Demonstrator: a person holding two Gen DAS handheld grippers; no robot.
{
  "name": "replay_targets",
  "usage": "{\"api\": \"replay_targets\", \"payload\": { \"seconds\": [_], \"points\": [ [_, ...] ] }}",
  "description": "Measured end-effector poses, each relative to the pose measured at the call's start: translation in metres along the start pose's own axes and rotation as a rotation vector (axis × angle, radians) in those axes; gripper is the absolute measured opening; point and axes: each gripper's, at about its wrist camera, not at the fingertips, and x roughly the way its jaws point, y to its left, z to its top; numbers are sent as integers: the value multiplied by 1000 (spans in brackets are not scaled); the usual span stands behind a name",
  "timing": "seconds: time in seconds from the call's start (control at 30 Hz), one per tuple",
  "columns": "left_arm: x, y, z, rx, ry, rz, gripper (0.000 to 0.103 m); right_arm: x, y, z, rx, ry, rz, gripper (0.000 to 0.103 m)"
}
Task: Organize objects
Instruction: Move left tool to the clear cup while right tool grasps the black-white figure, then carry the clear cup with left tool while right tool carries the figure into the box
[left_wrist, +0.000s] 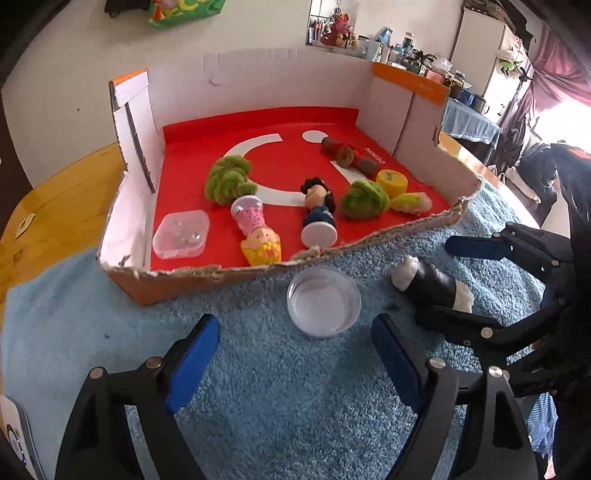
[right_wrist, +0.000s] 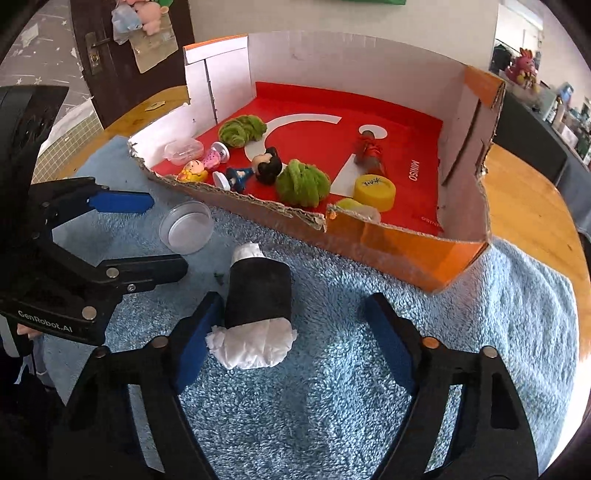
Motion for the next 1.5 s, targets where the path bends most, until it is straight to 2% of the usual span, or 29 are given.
{"api": "replay_targets", "payload": {
  "seconds": [0.1, 0.23, 0.3, 0.33, 0.4, 0.47, 0.53, 0.67, 0.77, 0.93, 1.2, 1.5],
  "points": [
    [0, 0, 2, -1, -5, -3, 79, 1, 1, 1, -12, -7, 6, 70],
    [1, -6, 4, 27, -9, 2, 73, 1, 7, 0, -39, -18, 18, 67],
    [3, -11, 4, 47, -13, 16, 69, 2, 12, -1, -65, -23, -2, 57],
    [3, -12, 4, 54, -18, 21, 64, 2, 14, -1, -73, -27, -2, 54],
    [3, -13, 5, 60, -25, 23, 56, 1, 15, -1, -76, -32, 5, 38],
    [2, -12, 5, 54, -27, 10, 50, 0, 15, -2, -75, -38, 7, 34],
    [2, -12, 5, 52, -30, 6, 42, -1, 14, -3, -68, -46, 14, 34],
    [-4, -12, 3, 55, -39, -8, 42, -8, 8, -4, -31, -70, 48, 33],
    [-11, -14, 1, 60, -53, -1, 42, -18, 10, -5, -29, -94, 34, 33],
    [-31, -16, -6, 45, -101, 17, 42, -36, 17, -8, -23, -133, 29, 33],
    [-68, -22, -20, 30, -185, 5, 42, -64, 32, -12, -15, -201, 38, 33],
    [-88, -25, -31, 35, -218, -1, 42, -75, 45, -15, -31, -213, 46, 33]
  ]
}}
